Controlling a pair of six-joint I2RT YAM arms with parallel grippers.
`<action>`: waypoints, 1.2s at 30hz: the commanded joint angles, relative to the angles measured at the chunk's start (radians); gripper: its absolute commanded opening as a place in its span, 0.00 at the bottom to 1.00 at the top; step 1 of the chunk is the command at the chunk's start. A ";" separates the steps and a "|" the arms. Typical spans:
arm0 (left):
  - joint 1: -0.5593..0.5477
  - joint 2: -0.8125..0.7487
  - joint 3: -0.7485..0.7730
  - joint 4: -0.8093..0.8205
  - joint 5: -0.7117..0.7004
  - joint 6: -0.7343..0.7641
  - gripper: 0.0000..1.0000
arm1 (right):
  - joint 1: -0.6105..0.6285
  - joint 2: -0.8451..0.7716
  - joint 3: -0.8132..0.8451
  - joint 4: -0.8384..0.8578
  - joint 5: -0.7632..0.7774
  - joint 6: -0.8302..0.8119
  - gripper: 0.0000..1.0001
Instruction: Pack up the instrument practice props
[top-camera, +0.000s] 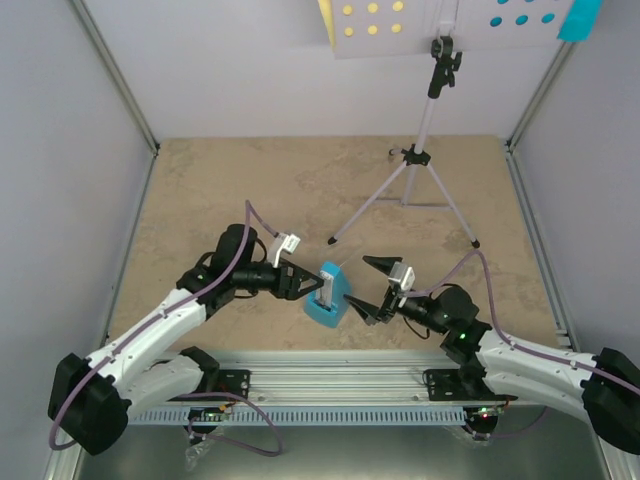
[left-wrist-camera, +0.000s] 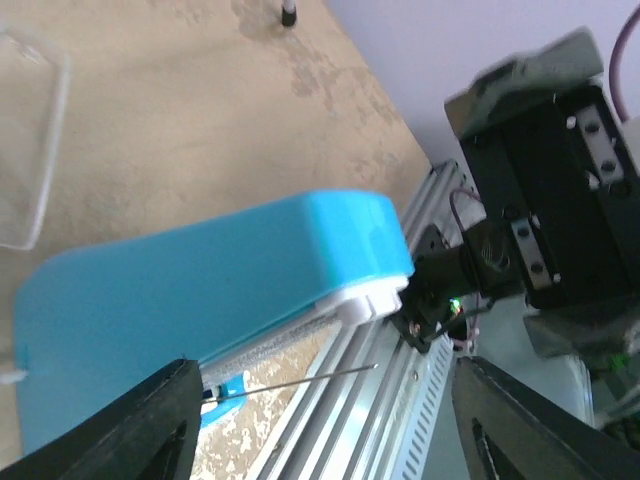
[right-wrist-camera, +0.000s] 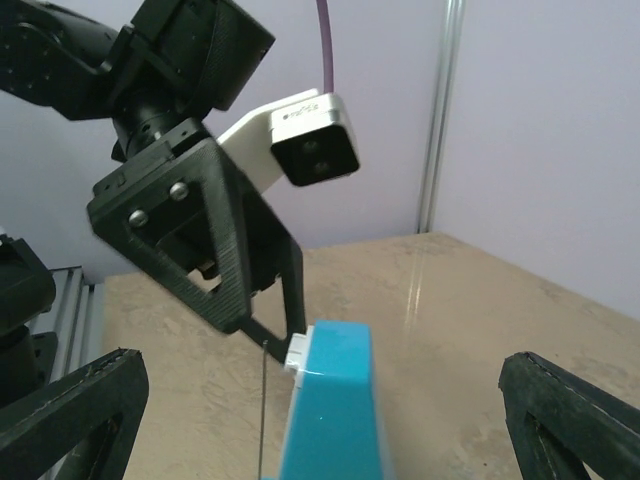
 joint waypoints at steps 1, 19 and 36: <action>-0.004 -0.059 0.081 -0.077 -0.136 0.060 0.73 | 0.033 -0.005 -0.013 0.047 0.047 -0.059 0.98; 0.021 0.059 0.394 0.110 -0.664 0.184 0.99 | 0.124 0.189 0.074 0.041 0.182 -0.049 0.98; 0.058 0.110 0.362 0.055 -0.677 0.228 0.99 | 0.159 0.376 0.230 -0.103 0.334 -0.065 0.98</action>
